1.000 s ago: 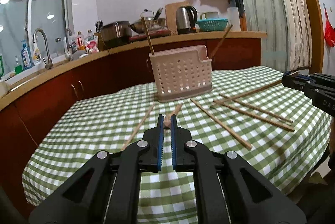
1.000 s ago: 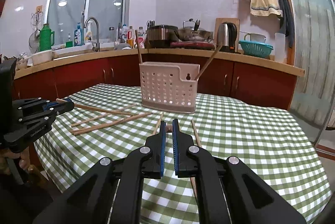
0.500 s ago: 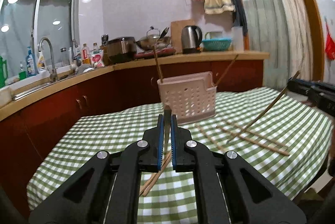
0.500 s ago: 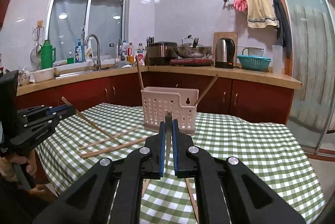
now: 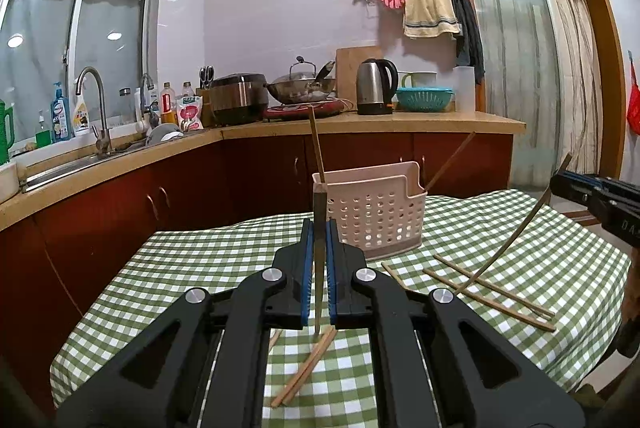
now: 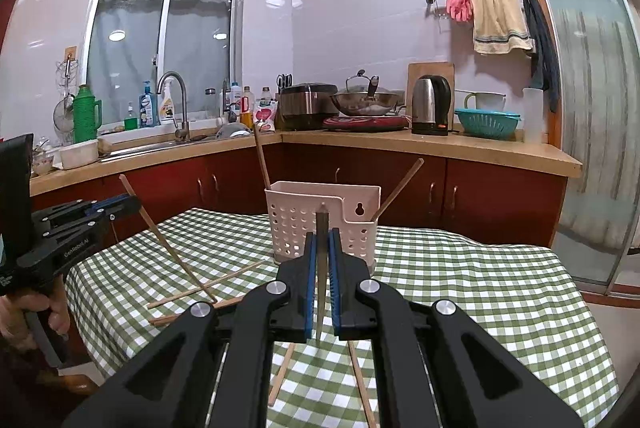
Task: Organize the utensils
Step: 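Lift both held chopsticks and lower them upright into the beige holder, then open both tools to release the chopsticks into the holder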
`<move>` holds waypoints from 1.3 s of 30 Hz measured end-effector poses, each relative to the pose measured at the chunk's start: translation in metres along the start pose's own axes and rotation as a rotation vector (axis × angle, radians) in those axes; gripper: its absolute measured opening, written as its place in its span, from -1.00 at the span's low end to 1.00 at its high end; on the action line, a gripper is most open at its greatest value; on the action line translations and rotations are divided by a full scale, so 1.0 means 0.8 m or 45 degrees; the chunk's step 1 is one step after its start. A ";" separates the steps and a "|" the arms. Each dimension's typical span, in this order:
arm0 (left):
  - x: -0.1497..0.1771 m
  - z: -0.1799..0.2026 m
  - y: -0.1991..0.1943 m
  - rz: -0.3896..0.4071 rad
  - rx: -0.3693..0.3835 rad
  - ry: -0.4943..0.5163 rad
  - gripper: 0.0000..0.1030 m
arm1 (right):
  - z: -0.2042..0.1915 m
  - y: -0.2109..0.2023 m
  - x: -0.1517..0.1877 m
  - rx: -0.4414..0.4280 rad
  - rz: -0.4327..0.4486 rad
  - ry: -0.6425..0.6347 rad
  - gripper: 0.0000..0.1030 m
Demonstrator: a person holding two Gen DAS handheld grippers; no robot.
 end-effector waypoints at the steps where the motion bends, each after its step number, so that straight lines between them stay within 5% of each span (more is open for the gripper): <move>1: -0.002 -0.001 0.003 -0.001 -0.001 -0.003 -0.87 | 0.001 0.003 -0.002 -0.001 0.000 0.002 -0.87; 15: -0.047 -0.008 0.018 0.039 0.052 -0.067 -0.87 | 0.007 0.013 -0.039 -0.021 0.041 0.047 -0.87; 26: -0.149 0.006 0.019 0.213 0.163 -0.097 -0.87 | 0.035 0.009 -0.128 -0.012 0.201 0.053 -0.87; 39: -0.238 0.026 0.075 0.372 0.194 -0.061 -0.87 | 0.073 0.075 -0.187 0.038 0.314 0.033 -0.87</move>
Point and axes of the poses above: each gripper's, at about its wrist camera, not at the fingertips, and y roughly the way its jaws point, z to its right, x to its underside, the point moved 6 cm from there along y, roughly the way its jaws point, and after that the axes turned 5 degrees about -y, right-handed, at the moved point
